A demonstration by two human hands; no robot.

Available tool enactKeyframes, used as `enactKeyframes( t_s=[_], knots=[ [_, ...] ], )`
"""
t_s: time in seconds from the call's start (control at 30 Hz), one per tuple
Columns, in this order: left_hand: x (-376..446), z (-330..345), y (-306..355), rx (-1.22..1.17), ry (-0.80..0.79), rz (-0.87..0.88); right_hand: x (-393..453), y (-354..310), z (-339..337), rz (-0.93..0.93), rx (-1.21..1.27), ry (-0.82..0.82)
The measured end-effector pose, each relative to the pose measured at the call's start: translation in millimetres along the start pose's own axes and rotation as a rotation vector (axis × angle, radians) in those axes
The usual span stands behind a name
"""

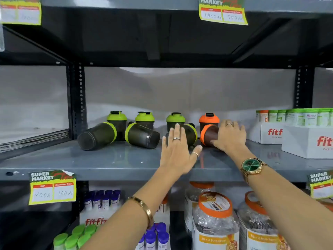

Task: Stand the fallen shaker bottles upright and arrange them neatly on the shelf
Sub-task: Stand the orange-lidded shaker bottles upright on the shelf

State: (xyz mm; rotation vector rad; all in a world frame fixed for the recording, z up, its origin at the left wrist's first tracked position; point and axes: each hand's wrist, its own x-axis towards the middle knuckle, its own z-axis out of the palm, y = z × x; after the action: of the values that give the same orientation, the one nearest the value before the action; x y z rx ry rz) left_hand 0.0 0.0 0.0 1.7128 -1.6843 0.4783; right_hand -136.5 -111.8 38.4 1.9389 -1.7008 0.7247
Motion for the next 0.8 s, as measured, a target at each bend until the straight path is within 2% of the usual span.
enactKeyframes(
  t_s=[0.07,0.17,0.37,0.57,0.8],
  knots=[
    [-1.4,2.3,-0.1,0.034,-0.105,0.018,3.8,-2.4,1.0,0.004,-0.070,-0.054],
    [-1.3,1.7,-4.2,-0.041,-0.271,0.003,13.1,-5.0,13.9,-0.009,-0.141,-0.082],
    [4.2,-1.5,-1.5,0.001,-0.613,-0.077,24.8,-3.1,27.9,-0.058,-0.193,-0.040],
    [3.7,-1.5,-1.0,0.066,-0.634,-0.067,18.0,-1.3,22.9,-0.008,-0.053,-0.007],
    [4.2,-2.9,-0.8,0.075,-0.665,-0.071,12.9,4.7,18.3,0.165,0.444,0.082]
  ],
)
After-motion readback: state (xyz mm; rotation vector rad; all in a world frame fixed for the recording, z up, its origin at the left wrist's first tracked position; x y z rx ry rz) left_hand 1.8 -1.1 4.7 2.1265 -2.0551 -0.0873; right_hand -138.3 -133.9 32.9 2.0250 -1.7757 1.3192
